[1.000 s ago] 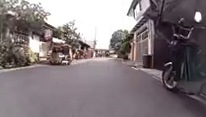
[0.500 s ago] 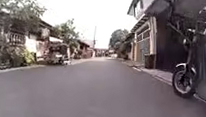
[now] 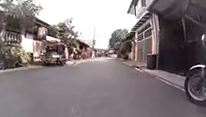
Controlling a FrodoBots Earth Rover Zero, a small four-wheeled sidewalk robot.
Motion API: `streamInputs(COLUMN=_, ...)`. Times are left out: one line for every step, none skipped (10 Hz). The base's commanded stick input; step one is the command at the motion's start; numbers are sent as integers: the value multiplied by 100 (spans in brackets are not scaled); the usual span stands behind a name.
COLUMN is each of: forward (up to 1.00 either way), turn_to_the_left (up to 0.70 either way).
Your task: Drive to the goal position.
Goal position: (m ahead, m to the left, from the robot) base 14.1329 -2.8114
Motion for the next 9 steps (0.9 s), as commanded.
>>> streamInputs(forward=70, turn_to_the_left=0)
streamInputs(forward=70, turn_to_the_left=0)
streamInputs(forward=70, turn_to_the_left=0)
streamInputs(forward=70, turn_to_the_left=0)
streamInputs(forward=70, turn_to_the_left=0)
streamInputs(forward=70, turn_to_the_left=0)
streamInputs(forward=70, turn_to_the_left=0)
streamInputs(forward=70, turn_to_the_left=0)
streamInputs(forward=70, turn_to_the_left=0)
